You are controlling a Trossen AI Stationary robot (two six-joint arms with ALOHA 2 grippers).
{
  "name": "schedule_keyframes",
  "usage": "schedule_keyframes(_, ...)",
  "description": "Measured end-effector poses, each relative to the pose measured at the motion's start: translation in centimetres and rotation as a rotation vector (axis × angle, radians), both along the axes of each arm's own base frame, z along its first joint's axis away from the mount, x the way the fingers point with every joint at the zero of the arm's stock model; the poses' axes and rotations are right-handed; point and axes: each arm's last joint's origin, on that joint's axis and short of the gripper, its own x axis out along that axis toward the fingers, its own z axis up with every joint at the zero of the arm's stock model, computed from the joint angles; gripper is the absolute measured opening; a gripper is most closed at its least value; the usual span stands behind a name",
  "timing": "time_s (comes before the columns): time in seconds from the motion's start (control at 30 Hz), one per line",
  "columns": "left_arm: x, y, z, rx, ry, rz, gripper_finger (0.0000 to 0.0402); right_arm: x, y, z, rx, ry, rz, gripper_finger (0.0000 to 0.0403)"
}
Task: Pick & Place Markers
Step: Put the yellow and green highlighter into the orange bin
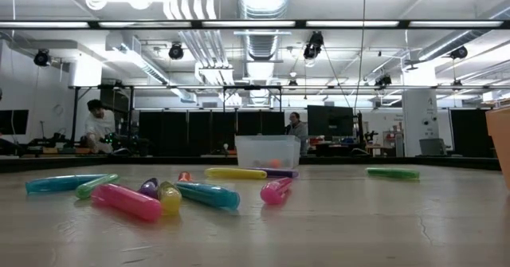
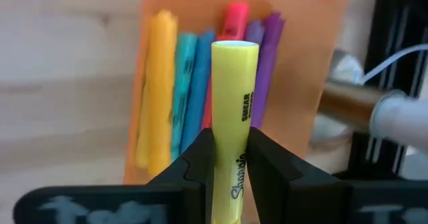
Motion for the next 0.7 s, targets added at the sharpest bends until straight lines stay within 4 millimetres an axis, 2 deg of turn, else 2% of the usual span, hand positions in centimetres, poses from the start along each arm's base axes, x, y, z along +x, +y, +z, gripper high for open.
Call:
schedule_keyframes(0.47,0.0,0.0,0.0,0.006,0.001,-0.003,0.0171,-0.8,-1.0,-4.0,0.014,0.074,-0.004,0.0074)
schedule_keyframes(0.6,0.2,0.1,-0.1,0.009,0.004,-0.004,0.0171,-0.7,-1.2,-3.7,0.027,0.078,-0.016,0.0111)
schedule_keyframes(0.7,0.2,0.1,-0.1,0.014,0.003,-0.006,0.0171,-0.6,-1.1,-2.2,0.049,0.039,-0.023,0.0148)
